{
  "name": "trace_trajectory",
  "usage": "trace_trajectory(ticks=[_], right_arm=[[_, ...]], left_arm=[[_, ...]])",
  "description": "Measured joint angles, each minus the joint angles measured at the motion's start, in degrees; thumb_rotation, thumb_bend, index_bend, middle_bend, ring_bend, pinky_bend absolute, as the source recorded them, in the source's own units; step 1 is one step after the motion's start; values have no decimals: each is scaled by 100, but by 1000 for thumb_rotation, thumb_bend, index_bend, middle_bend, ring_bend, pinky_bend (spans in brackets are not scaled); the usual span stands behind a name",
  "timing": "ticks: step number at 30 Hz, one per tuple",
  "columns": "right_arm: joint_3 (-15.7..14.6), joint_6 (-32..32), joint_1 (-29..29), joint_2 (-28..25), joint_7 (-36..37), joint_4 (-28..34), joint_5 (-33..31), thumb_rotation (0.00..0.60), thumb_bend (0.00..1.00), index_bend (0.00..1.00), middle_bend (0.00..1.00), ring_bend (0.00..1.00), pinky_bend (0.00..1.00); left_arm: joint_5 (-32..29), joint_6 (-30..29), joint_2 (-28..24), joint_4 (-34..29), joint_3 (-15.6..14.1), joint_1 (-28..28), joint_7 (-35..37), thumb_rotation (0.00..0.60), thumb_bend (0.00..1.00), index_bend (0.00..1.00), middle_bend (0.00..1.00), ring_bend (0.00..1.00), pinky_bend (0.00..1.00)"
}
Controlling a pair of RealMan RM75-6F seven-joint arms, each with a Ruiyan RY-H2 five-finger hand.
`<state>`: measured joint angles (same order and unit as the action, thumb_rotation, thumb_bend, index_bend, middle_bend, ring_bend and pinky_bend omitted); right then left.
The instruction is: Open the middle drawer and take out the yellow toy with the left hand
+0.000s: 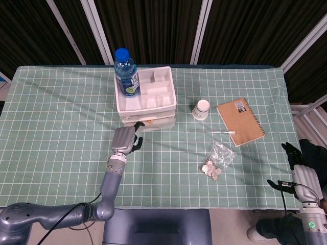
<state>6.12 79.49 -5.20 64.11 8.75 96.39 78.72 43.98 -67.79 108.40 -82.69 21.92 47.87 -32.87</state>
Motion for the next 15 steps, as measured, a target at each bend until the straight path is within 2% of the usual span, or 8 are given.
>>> trace_trajectory(ticks=[5, 15], right_arm=[[1, 2, 2, 0, 6, -1, -1, 600, 64, 0, 0, 0, 222], [2, 11, 7, 1, 10, 9, -2, 600, 64, 0, 0, 0, 222]], left_arm=[[-46, -1, -67, -95, 16, 3, -43, 600, 467, 459, 1000, 1000, 1000], [-117, -31, -383, -573, -180, -161, -147, 600, 467, 471, 1000, 1000, 1000]])
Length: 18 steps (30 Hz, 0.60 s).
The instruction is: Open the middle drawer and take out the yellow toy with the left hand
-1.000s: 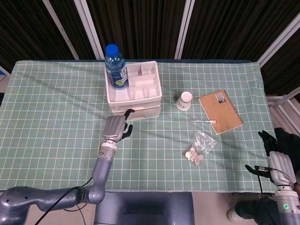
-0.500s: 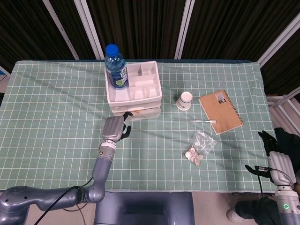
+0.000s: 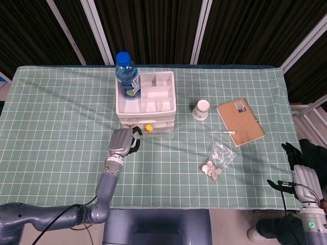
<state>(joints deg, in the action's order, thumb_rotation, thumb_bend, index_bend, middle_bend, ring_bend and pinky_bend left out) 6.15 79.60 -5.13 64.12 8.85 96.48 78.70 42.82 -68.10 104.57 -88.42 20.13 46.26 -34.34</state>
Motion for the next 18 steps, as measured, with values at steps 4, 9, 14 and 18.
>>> trace_trajectory(ticks=[4, 9, 14, 18], right_arm=[[-1, 2, 2, -2, -3, 8, 0, 600, 65, 0, 0, 0, 222], [-1, -1, 3, 0, -4, 8, -5, 600, 66, 0, 0, 0, 222], [-3, 4, 7, -4, -10, 19, -4, 600, 64, 0, 0, 0, 223], [-2, -3, 7, -4, -2, 22, -11, 600, 65, 0, 0, 0, 222]], left_arm=[[-32, -39, -161, -243, -87, -88, -37, 600, 467, 471, 1000, 1000, 1000], [-101, -104, -375, -509, -183, -202, -80, 600, 467, 470, 1000, 1000, 1000], [-157, -127, -488, -617, -203, -247, -67, 600, 467, 470, 1000, 1000, 1000], [-164, -119, -536, -668, -235, -254, -65, 600, 467, 464, 1000, 1000, 1000]])
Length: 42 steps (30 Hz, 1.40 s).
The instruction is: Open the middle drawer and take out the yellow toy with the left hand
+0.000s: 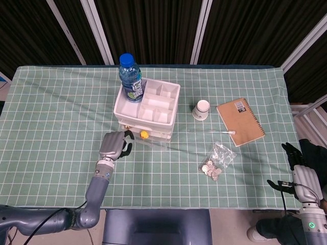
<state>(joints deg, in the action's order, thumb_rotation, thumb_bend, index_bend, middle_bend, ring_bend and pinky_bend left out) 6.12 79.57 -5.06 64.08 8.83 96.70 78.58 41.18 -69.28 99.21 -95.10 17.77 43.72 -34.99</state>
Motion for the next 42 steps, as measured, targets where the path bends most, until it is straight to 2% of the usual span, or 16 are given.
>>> trace_trajectory(ticks=[13, 42], right_arm=[[-1, 6, 7, -2, 9, -2, 3, 600, 65, 0, 0, 0, 222], [2, -5, 4, 2, -6, -11, -6, 600, 65, 0, 0, 0, 222]], left_arm=[[-110, 82, -225, -427, -95, 49, -97, 600, 465, 446, 1000, 1000, 1000], [-373, -48, -813, -1360, -510, -2, -237, 600, 465, 446, 1000, 1000, 1000]])
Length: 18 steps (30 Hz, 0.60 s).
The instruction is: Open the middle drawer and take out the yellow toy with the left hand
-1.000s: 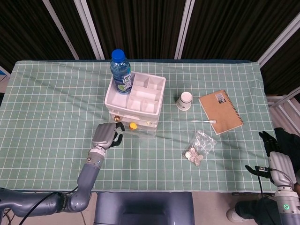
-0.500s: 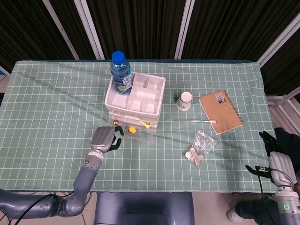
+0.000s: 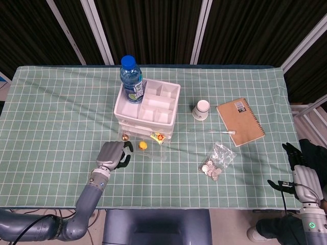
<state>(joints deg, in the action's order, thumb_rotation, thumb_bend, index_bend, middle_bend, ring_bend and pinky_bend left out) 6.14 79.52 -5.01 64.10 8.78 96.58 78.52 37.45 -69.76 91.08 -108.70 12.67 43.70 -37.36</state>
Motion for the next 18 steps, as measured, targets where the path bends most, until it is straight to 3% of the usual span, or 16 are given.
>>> trace_trajectory(ticks=[11, 18], right_arm=[[0, -2, -1, -2, -4, 4, 0, 600, 65, 0, 0, 0, 223], [-2, -5, -1, 0, -12, 7, -2, 600, 65, 0, 0, 0, 222]], left_arm=[[2, -65, -117, -190, -128, -36, 24, 600, 456, 446, 1000, 1000, 1000], [62, -90, -161, -225, -147, -33, 52, 600, 292, 383, 1000, 1000, 1000]])
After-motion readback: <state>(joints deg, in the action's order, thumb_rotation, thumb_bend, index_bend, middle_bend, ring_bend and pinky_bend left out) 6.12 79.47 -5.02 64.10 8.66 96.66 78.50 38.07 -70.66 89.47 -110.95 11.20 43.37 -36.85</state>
